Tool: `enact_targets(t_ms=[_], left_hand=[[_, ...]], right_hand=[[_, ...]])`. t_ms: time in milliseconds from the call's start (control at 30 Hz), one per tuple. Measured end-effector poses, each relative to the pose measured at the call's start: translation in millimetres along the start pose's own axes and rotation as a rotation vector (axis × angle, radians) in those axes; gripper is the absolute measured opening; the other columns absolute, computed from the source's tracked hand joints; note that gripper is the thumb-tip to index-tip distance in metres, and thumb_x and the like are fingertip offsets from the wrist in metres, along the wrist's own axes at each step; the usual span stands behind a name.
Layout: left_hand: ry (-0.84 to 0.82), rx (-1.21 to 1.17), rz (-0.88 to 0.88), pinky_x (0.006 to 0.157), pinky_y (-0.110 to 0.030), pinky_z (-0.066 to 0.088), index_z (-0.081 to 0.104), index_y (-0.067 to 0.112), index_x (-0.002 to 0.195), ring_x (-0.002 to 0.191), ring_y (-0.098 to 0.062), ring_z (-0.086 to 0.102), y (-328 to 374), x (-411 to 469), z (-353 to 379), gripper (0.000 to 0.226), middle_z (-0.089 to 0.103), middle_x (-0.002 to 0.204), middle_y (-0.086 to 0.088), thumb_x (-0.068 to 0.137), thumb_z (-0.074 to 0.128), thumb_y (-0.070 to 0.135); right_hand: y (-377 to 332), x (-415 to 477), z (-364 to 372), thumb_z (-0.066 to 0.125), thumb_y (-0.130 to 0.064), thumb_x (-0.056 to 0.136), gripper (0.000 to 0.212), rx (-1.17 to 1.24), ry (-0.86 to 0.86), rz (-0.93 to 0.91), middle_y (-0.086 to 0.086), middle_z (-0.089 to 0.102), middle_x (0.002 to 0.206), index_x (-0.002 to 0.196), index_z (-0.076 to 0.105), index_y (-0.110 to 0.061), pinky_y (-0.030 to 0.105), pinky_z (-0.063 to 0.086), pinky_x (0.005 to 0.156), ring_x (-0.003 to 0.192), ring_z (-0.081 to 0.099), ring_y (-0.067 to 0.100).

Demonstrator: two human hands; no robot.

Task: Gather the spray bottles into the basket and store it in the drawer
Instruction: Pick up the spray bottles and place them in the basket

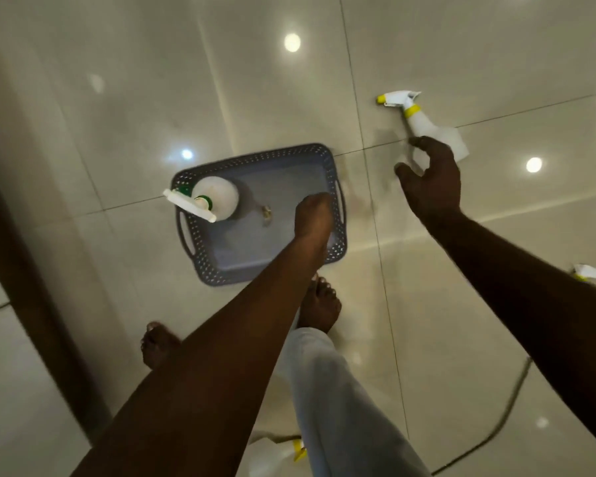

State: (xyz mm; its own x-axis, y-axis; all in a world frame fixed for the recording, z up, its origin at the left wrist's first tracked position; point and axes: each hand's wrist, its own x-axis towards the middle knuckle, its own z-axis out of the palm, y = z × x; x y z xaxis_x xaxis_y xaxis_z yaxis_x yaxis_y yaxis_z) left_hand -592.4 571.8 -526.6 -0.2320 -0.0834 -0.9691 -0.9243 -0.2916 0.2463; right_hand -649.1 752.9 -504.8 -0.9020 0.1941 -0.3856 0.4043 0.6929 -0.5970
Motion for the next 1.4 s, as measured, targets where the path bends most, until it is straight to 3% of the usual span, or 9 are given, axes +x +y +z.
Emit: enact_targets(t_ms=[100, 167, 267, 367, 633, 767, 967, 1133, 1400], left_hand=[[0.000, 0.069, 0.068, 0.074, -0.032, 0.045, 0.056, 0.018, 0.072, 0.078, -0.024, 0.056, 27.0, 5.3, 39.2, 0.029, 0.054, 0.073, -0.003, 0.100, 0.052, 0.016], [0.071, 0.112, 0.151, 0.079, -0.030, 0.043, 0.066, 0.010, 0.088, 0.090, -0.026, 0.063, 35.2, 15.6, 61.8, 0.021, 0.061, 0.094, -0.010, 0.101, 0.051, 0.015], [0.212, 0.207, 0.339, 0.083, -0.024, 0.046, 0.061, 0.011, 0.132, 0.085, -0.013, 0.058, 40.1, 25.1, 84.1, 0.033, 0.045, 0.131, -0.006, 0.102, 0.052, 0.021], [0.253, 0.247, 0.399, 0.097, -0.034, 0.054, 0.058, 0.012, 0.137, 0.111, -0.025, 0.062, 46.3, 32.6, 102.4, 0.038, 0.045, 0.143, -0.009, 0.101, 0.054, 0.023], [-0.052, 0.329, 0.271, 0.094, -0.034, 0.051, 0.058, 0.004, 0.140, 0.125, -0.035, 0.061, 33.0, 53.6, 143.3, 0.042, 0.061, 0.141, -0.018, 0.104, 0.047, 0.022], [-0.201, 0.236, 0.147, 0.088, -0.036, 0.050, 0.058, 0.010, 0.127, 0.097, -0.030, 0.060, 31.0, 60.1, 153.5, 0.032, 0.064, 0.117, -0.013, 0.109, 0.041, 0.029], [-0.246, 0.144, 0.093, 0.081, -0.037, 0.052, 0.061, 0.008, 0.129, 0.102, -0.031, 0.060, 30.8, 52.0, 147.7, 0.035, 0.066, 0.127, -0.016, 0.107, 0.052, 0.033], [-0.202, 0.175, 0.185, 0.110, -0.047, 0.052, 0.053, 0.013, 0.149, 0.128, -0.033, 0.060, 38.1, 23.2, 116.4, 0.048, 0.061, 0.144, -0.010, 0.105, 0.056, 0.033], [-0.101, 0.080, 0.349, 0.109, -0.042, 0.053, 0.055, 0.009, 0.148, 0.129, -0.027, 0.062, 52.1, -53.3, 28.9, 0.047, 0.061, 0.148, -0.010, 0.104, 0.061, 0.022]], right_hand=[[22.9, 33.6, -21.0, 0.071, -0.022, 0.090, 0.050, -0.020, 0.031, 0.053, 0.005, 0.060, 0.142, 0.138, 0.062, -0.012, -0.001, 0.027, 0.101, 0.134, 0.054, 0.018], [36.9, 54.0, -28.5, 0.070, -0.027, 0.090, 0.052, -0.053, 0.029, 0.074, 0.004, 0.058, 0.144, 0.140, 0.061, -0.014, 0.007, 0.029, 0.103, 0.136, 0.052, 0.017], [55.0, 79.8, -33.8, 0.071, -0.037, 0.089, 0.058, -0.090, -0.004, 0.114, 0.002, 0.056, 0.148, 0.143, 0.059, -0.019, 0.010, 0.029, 0.101, 0.138, 0.051, 0.016], [64.4, 99.2, -31.5, 0.073, -0.047, 0.085, 0.066, -0.090, -0.066, 0.169, 0.000, 0.056, 0.149, 0.144, 0.058, -0.023, 0.015, 0.036, 0.102, 0.137, 0.052, 0.015], [71.4, 126.6, -14.0, 0.073, -0.059, 0.081, 0.066, -0.020, -0.137, 0.314, 0.000, 0.066, 0.139, 0.135, 0.069, -0.021, 0.029, 0.050, 0.105, 0.126, 0.061, 0.018], [72.8, 121.1, -11.3, 0.077, -0.054, 0.081, 0.052, 0.061, -0.152, 0.364, -0.001, 0.072, 0.124, 0.121, 0.076, -0.020, 0.039, 0.057, 0.102, 0.115, 0.068, 0.021], [64.5, 85.9, -16.8, 0.083, -0.043, 0.080, 0.024, 0.223, -0.073, 0.426, -0.009, 0.074, 0.097, 0.095, 0.079, -0.024, 0.039, 0.061, 0.095, 0.104, 0.073, 0.020], [32.8, 39.3, -22.0, 0.080, -0.041, 0.086, 0.042, 0.389, -0.025, 0.407, 0.000, 0.075, 0.115, 0.118, 0.075, -0.014, 0.036, 0.062, 0.088, 0.107, 0.072, 0.019], [-53.4, -42.7, -8.4, 0.077, -0.030, 0.093, 0.044, 0.562, -0.062, 0.277, 0.002, 0.072, 0.127, 0.133, 0.068, -0.014, 0.036, 0.061, 0.095, 0.114, 0.071, 0.017]])
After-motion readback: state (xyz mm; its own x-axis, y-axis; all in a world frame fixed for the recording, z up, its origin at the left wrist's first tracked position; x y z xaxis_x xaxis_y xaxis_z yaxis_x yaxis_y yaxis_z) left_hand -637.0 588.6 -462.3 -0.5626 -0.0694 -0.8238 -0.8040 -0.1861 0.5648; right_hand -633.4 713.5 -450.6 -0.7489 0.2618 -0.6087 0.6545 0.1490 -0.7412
